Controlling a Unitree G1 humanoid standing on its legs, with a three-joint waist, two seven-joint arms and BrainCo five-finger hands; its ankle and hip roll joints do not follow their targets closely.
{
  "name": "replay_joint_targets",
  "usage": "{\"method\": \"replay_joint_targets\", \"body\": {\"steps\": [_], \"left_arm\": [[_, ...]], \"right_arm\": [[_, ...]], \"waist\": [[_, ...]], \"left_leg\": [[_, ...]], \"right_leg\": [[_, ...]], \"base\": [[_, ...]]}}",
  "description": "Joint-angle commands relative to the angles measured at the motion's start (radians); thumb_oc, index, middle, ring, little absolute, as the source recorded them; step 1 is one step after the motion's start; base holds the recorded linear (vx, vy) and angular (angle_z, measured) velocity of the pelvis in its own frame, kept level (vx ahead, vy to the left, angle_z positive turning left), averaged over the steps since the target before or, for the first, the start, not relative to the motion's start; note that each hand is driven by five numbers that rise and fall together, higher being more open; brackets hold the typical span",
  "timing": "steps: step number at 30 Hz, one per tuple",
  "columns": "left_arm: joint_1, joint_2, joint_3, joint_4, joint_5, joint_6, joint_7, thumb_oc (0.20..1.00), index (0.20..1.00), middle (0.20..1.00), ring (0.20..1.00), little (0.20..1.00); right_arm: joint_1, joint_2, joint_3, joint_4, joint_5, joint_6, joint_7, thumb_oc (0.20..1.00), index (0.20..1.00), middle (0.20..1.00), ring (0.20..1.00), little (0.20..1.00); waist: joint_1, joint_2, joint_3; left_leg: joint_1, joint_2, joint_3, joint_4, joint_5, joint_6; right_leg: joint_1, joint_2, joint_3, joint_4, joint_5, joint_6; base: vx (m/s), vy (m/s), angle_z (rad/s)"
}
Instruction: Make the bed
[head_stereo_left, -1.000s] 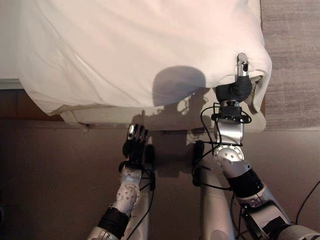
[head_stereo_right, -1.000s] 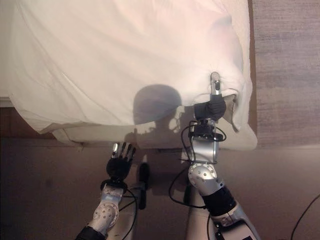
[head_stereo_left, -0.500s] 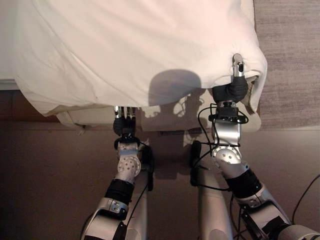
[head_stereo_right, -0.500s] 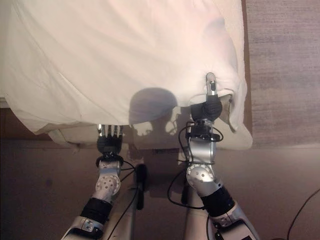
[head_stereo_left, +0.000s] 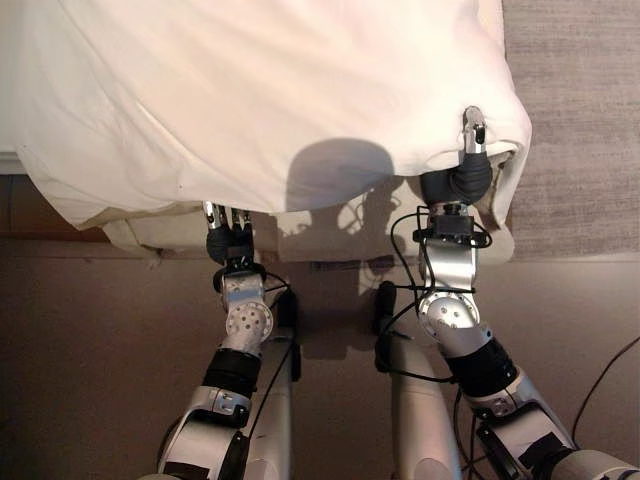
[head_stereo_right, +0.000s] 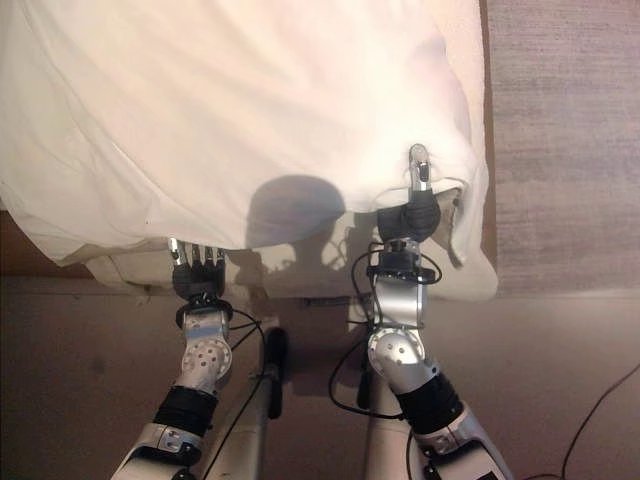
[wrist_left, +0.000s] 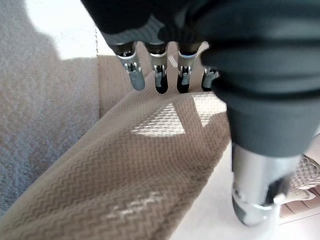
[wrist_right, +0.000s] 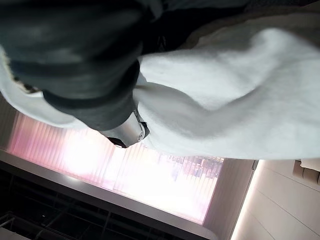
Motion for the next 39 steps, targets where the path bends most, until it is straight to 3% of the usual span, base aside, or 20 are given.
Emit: {"method": "replay_joint_targets", "body": {"steps": [1, 13, 27, 39], "left_arm": [[-0.036, 0.028, 0.044, -0.041, 0.071, -0.059, 0.002, 1.000, 1.000, 1.000, 1.000, 1.000], [-0.114, 0.084, 0.043, -0.004, 0.109, -0.046, 0.012, 1.000, 1.000, 1.000, 1.000, 1.000], [0.012, 0.018, 0.007, -0.057, 0.103, -0.006, -0.030, 1.000, 1.000, 1.000, 1.000, 1.000], [0.027, 0.033, 0.010, -0.165, 0.138, -0.018, -0.046, 1.000, 1.000, 1.000, 1.000, 1.000]], "right_arm": [[-0.016, -0.003, -0.051, -0.129, -0.036, -0.043, 0.105, 0.200, 0.200, 0.200, 0.200, 0.200], [-0.015, -0.008, -0.042, -0.098, -0.018, -0.034, 0.115, 0.200, 0.200, 0.200, 0.200, 0.200], [0.005, -0.012, -0.051, -0.128, -0.028, -0.030, 0.124, 0.200, 0.200, 0.200, 0.200, 0.200], [0.016, -0.020, -0.062, -0.130, -0.031, -0.013, 0.141, 0.200, 0.200, 0.200, 0.200, 0.200]], "waist": [[-0.017, 0.009, -0.097], [-0.030, 0.013, -0.105], [-0.023, 0.018, -0.095], [-0.016, 0.022, -0.088]], "left_leg": [[-0.020, -0.043, 0.046, -0.051, 0.038, 0.039], [-0.035, -0.038, 0.053, -0.037, 0.041, 0.035], [-0.034, -0.042, 0.050, -0.039, 0.041, 0.040], [-0.033, -0.044, 0.054, -0.033, 0.037, 0.044]], "right_leg": [[0.002, 0.029, 0.007, 0.021, -0.021, 0.047], [-0.007, 0.031, 0.010, 0.025, -0.021, 0.048], [-0.007, 0.031, 0.008, 0.028, -0.020, 0.048], [-0.008, 0.031, 0.013, 0.034, -0.021, 0.049]], "base": [[0.00, 0.000, 0.00], [0.00, 0.000, 0.00], [0.00, 0.000, 0.00], [0.00, 0.000, 0.00]]}}
